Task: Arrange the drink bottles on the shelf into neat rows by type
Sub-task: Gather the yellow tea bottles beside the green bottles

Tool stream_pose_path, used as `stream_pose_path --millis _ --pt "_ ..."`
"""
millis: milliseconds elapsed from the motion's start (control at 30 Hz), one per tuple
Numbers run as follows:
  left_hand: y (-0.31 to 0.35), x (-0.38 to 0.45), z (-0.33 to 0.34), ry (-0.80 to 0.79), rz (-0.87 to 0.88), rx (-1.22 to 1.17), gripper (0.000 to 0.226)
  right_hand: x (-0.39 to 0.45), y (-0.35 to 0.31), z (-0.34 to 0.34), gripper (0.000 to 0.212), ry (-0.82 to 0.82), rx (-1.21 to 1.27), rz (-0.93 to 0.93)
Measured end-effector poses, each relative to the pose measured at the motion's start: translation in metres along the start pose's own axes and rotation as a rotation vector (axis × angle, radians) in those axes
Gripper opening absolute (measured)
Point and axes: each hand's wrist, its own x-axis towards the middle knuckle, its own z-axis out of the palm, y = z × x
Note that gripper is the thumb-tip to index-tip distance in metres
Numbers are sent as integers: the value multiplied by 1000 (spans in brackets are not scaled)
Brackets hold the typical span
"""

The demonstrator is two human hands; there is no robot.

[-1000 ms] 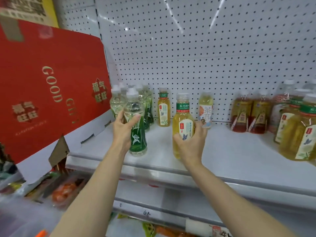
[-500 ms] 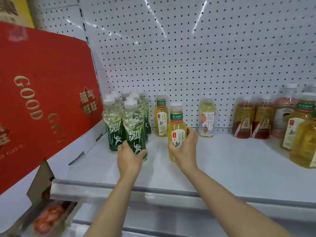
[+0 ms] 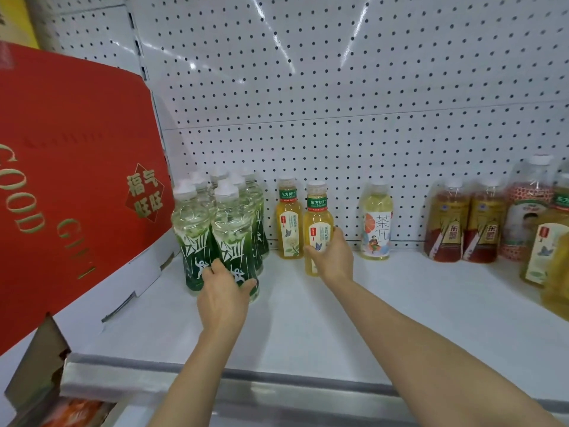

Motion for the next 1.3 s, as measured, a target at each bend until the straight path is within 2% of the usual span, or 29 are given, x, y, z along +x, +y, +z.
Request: stream_pose_path --millis 200,533,633,700,800,867,1000,1100,1300 --pt "-2 7 -2 8 39 41 56 27 5 15 52 -3 -40 19" --pt "-6 10 1 4 72 57 65 39 2 21 55 -2 -96 37" --pt "-9 7 -1 2 92 51 73 38 0 15 52 -51 -134 69" --pt "-8 1 -6 55 84 22 82 32 5 8 44 -65 -204 64" --pt "3 -15 -17 220 145 4 83 15 13 -15 44 -39 -353 -30" --pt "13 -23 -20 263 252 28 76 1 17 -35 45 -12 -415 -107" --pt "42 -41 -20 156 386 111 69 -28 24 -82 34 33 -464 -245" --pt "71 -64 -17 37 418 141 67 -50 29 -125 37 54 -481 -291" --pt "138 -124 -10 -40 523 155 60 -92 43 -214 39 110 -458 -414"
